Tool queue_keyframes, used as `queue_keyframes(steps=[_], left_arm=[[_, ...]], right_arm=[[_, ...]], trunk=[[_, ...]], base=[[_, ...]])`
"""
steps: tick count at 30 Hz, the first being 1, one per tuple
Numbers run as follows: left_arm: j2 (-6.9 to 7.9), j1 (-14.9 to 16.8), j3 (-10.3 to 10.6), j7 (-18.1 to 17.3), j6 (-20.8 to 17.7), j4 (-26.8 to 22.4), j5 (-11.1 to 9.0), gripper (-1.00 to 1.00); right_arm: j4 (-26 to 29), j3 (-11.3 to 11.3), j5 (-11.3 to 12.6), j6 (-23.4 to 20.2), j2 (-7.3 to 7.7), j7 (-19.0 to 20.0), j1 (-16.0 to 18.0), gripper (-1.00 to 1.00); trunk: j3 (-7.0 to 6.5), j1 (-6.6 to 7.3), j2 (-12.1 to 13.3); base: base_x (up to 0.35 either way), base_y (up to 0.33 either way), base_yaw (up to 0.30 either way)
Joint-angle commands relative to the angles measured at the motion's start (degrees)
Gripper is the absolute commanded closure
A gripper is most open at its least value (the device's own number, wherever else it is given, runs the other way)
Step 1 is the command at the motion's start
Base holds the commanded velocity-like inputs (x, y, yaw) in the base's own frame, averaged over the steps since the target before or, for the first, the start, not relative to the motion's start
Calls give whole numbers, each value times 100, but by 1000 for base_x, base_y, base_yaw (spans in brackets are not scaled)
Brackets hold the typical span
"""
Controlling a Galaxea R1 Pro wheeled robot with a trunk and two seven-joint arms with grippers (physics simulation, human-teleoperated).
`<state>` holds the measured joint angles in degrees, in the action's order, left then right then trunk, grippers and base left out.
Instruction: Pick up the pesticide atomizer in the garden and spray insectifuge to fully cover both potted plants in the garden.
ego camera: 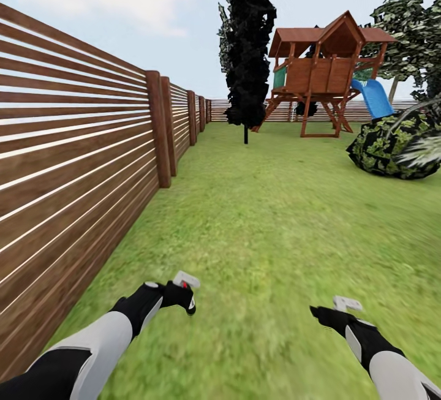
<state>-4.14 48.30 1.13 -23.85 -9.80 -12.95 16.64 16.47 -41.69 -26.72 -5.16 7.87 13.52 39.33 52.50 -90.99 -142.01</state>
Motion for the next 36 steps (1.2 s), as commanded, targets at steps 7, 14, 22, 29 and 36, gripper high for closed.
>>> queue_keyframes(steps=[7,14,22,29,36], left_arm=[[1,-2,10,-14,-40,-15,-3,100],[1,-2,10,-14,-40,-15,-3,100],[1,-3,10,-14,-40,-11,-3,100],[1,-3,11,-14,-40,-6,-3,100],[1,-5,10,-13,-40,-6,-3,100]], right_arm=[[13,-50,-36,-28,-5,21,3,-100],[13,-53,-40,-28,-7,25,5,-100],[14,-50,-43,-28,-5,27,4,-100],[13,-50,-44,-28,-8,3,3,-100],[12,-50,-47,-28,-8,1,4,-100]], trunk=[[6,-2,-2],[6,-2,-2],[6,-2,-2],[6,-2,-2],[-12,-2,-2]], base=[[336,0,0],[336,0,-198],[336,0,-145],[336,0,-8],[336,0,-206]])
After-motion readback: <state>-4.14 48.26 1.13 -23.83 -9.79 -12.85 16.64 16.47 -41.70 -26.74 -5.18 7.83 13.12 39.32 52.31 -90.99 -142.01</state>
